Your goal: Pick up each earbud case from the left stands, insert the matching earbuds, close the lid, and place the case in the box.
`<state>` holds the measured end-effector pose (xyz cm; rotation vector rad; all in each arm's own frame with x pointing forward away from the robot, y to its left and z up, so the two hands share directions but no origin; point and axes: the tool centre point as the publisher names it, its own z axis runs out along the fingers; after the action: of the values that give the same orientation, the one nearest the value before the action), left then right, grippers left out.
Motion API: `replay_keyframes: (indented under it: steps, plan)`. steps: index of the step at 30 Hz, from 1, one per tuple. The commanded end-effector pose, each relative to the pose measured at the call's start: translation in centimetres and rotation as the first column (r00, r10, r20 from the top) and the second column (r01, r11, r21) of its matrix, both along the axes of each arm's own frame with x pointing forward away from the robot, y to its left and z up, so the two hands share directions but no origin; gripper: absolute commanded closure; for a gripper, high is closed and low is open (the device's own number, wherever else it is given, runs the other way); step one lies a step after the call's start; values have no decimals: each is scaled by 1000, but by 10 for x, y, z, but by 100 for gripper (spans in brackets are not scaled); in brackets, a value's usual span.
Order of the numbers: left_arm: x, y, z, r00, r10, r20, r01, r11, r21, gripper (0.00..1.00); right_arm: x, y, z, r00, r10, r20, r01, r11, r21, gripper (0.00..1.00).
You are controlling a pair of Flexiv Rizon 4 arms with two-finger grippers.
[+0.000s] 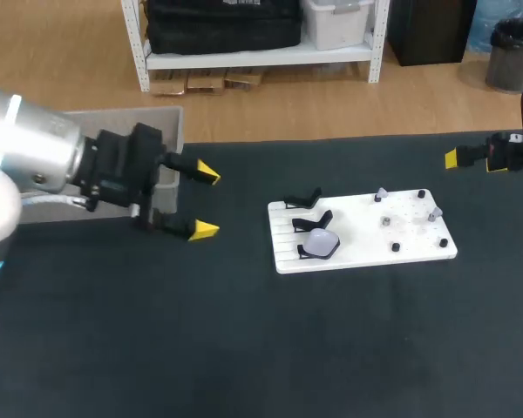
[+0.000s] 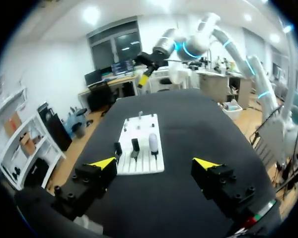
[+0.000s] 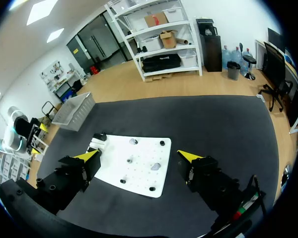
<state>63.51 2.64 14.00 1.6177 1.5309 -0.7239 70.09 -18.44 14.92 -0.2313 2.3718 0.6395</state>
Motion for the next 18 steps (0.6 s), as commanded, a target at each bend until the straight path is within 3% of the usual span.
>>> replay_keyframes:
  steps: [1,10,18]
  plan:
    - [13,-37,-33,999,47,-1,-46,992,-120,0,0,-1,0,1000,1,0,-1,1000,0,0]
    - [23,-75,-71,990,140,-22,-142,980,-136,0,0,-1,0,1000,1,0,-1,1000,0,0]
    - [21,-86,-72,990,140,-33,-143,979,-143,0,0,-1,0,1000,1,0,-1,1000,0,0]
